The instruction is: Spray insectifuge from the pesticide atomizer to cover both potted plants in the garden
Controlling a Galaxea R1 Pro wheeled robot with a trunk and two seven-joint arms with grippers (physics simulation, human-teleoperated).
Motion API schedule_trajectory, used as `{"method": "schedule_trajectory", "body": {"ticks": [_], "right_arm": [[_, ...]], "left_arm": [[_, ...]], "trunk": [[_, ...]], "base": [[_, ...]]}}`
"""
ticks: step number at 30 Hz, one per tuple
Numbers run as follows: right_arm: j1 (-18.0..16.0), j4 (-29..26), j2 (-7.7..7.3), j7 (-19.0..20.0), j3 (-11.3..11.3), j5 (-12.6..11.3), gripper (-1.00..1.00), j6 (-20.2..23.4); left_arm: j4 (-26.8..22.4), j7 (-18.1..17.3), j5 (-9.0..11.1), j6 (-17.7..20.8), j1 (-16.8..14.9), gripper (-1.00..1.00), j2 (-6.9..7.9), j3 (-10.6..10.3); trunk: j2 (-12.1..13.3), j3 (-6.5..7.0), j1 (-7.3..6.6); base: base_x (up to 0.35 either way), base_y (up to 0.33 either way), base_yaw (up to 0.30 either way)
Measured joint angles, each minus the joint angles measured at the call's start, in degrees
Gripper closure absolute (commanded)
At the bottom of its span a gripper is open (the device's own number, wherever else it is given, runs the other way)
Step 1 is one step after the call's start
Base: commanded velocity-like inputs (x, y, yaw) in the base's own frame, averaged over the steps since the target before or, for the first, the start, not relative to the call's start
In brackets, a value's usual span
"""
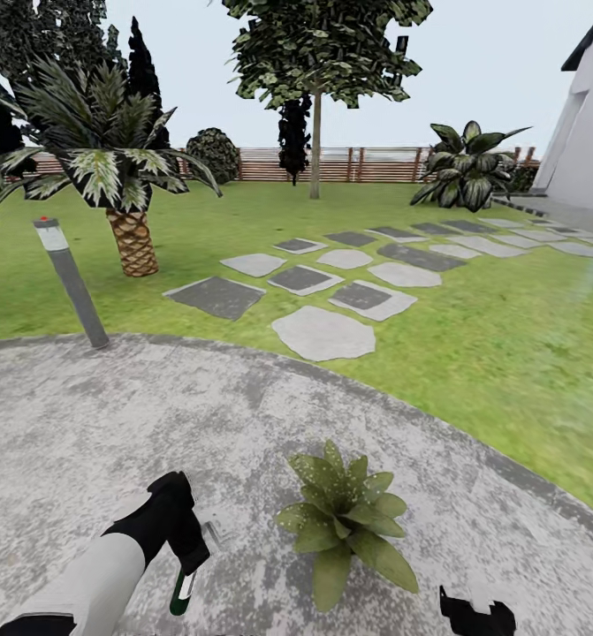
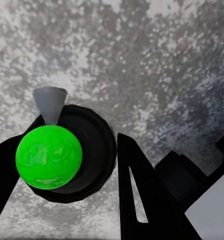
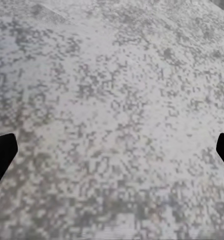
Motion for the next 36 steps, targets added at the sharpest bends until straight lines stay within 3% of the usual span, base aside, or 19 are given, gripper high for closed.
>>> {"method": "schedule_trajectory", "body": {"ticks": [6, 12, 19, 29, 36], "right_arm": [[0.00, 0.00, 0.00, 0.00, 0.00, 0.00, -1.00, 0.00], [0.02, -0.02, -0.01, 0.00, 0.01, 0.00, -1.00, -0.01], [0.01, 0.07, -0.01, -0.02, 0.01, 0.00, -1.00, -0.02], [0.00, 0.17, 0.00, -0.02, 0.02, 0.00, -1.00, -0.01], [0.01, 0.15, -0.01, 0.06, 0.01, 0.00, -1.00, -0.02]], "left_arm": [[0.00, 0.00, 0.01, 0.01, 0.00, 1.00, -0.05, 0.00], [0.03, 0.04, 0.02, -0.01, -0.01, 1.00, -0.09, 0.00], [-0.01, 0.05, 0.04, -0.01, 0.00, 1.00, -0.10, 0.00], [0.01, 0.04, 0.03, -0.02, 0.01, 1.00, -0.18, 0.00], [0.02, 0.06, 0.04, -0.02, -0.01, 1.00, -0.19, 0.00]], "trunk": [[0.00, 0.00, 0.00], [0.00, 0.00, 0.00], [0.00, 0.00, 0.01], [0.00, 0.00, 0.00], [0.00, 0.00, 0.00]], "base": [[0.000, 0.000, 0.260], [-0.018, -0.056, 0.011], [-0.080, -0.267, 0.039], [-0.004, -0.298, 0.261], [0.000, -0.298, 0.037]]}}
